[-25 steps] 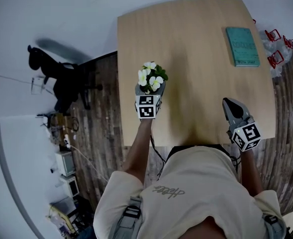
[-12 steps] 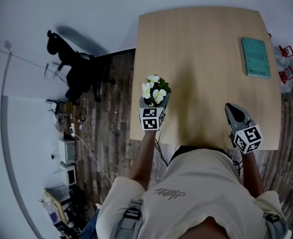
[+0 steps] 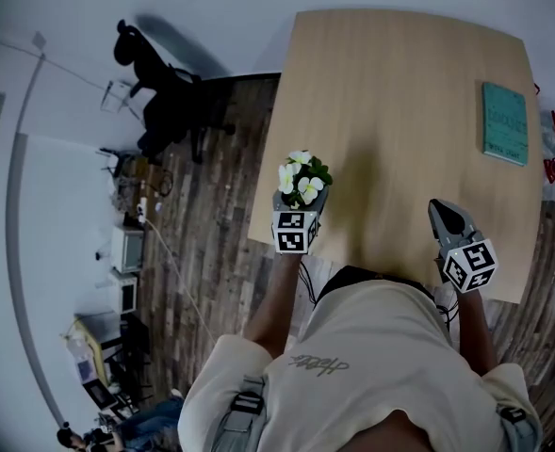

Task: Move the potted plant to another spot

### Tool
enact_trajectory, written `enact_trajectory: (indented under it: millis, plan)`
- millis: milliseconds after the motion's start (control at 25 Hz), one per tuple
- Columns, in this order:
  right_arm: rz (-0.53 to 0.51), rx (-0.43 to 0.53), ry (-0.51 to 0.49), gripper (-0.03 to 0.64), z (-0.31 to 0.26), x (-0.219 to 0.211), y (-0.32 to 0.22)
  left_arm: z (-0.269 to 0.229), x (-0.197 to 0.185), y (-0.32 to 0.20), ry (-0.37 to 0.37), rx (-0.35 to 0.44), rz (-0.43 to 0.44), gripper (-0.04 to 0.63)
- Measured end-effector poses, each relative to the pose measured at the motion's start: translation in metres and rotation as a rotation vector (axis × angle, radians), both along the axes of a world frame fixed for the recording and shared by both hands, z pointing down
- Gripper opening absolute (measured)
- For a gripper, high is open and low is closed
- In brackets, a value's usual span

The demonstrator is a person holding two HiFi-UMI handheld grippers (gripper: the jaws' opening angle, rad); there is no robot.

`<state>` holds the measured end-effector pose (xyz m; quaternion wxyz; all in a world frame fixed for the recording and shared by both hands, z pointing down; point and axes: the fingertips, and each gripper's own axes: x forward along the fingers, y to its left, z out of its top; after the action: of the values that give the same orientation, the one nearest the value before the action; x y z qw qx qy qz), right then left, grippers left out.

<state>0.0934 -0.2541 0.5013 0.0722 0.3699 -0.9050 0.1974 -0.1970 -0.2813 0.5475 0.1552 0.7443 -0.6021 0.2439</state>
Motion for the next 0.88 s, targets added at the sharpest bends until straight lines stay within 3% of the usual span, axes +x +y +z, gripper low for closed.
enact_trajectory:
  millis: [200, 440, 880]
  plan:
    - [-0.061, -0.001, -0.008, 0.003, 0.006, -0.008, 0.002, -0.003, 0.005, 0.021, 0.019, 0.006, -0.053, 0.362]
    - [-0.177, 0.023, 0.073, 0.003, 0.024, -0.027, 0.017, 0.004, 0.006, 0.049, 0.014, -0.025, -0.083, 0.363]
    - [-0.165, 0.003, 0.106, 0.003, 0.024, -0.025, 0.02, 0.035, 0.004, 0.064, 0.048, -0.044, -0.096, 0.364]
